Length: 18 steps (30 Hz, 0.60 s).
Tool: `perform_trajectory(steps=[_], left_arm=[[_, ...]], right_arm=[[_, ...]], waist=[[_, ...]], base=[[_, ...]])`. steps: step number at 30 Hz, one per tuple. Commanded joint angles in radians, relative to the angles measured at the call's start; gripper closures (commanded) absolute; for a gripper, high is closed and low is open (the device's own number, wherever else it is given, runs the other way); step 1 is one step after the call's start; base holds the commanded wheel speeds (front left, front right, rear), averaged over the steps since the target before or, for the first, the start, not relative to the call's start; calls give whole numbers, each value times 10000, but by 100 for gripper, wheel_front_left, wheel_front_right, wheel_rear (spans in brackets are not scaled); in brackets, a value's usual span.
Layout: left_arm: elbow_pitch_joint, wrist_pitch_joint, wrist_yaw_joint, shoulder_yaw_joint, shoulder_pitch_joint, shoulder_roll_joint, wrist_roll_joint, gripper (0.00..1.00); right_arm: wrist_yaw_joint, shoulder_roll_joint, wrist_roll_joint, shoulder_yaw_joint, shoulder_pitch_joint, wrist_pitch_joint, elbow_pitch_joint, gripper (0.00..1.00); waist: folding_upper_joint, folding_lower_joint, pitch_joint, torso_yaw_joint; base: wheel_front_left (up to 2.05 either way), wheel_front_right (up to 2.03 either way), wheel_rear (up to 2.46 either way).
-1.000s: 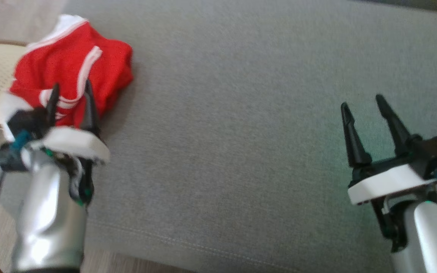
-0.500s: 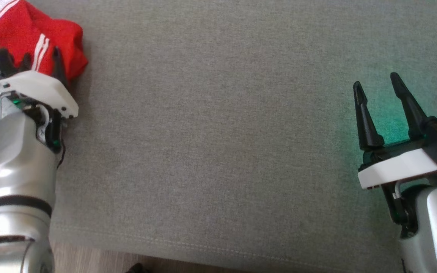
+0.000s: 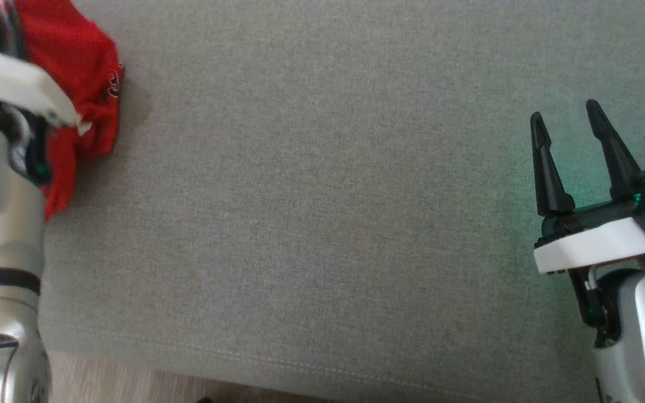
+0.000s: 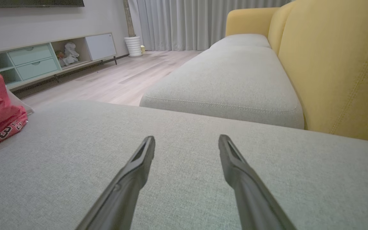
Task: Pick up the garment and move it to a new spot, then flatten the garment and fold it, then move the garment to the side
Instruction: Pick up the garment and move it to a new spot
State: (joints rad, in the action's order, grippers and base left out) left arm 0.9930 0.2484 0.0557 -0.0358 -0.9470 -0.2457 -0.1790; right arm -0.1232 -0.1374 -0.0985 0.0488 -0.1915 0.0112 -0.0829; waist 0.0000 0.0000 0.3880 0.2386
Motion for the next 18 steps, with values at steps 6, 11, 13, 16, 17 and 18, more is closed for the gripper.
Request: perform_trajectory(steps=[6, 11, 13, 16, 17, 18], left_arm=[[-3261, 131, -320, 569, 834, -724, 198, 100], [-5307, 132, -409, 702, 2280, -653, 183, 100], [-6093, 16, -478, 786, 3028, -573, 49, 100], [-7645, -245, -788, 984, 4421, -436, -74, 100], [-8168, -361, -909, 1038, 4923, -367, -97, 100], [-8705, -506, -1041, 1111, 5444, -277, -147, 100]], right_arm=[[-75, 230, -99, 23, 190, -285, -77, 0], [-75, 426, -114, -18, 478, -519, 38, 0], [-75, 515, -143, -38, 626, -589, 41, 0], [-75, 624, -182, -94, 867, -657, 37, 0], [-75, 653, -190, -100, 948, -667, 32, 0], [-75, 678, -196, -85, 1026, -680, 21, 0]], waist=[[0, 0, -928, -68], [0, 0, -1740, -444], [0, 0, -2008, -646], [0, 0, -2322, -955], [0, 0, -2409, -1053], [0, 0, -2479, -1157]], base=[[0, 0, 0], [0, 0, 0], [0, 0, 0], [0, 0, 0], [0, 0, 0], [0, 0, 0]])
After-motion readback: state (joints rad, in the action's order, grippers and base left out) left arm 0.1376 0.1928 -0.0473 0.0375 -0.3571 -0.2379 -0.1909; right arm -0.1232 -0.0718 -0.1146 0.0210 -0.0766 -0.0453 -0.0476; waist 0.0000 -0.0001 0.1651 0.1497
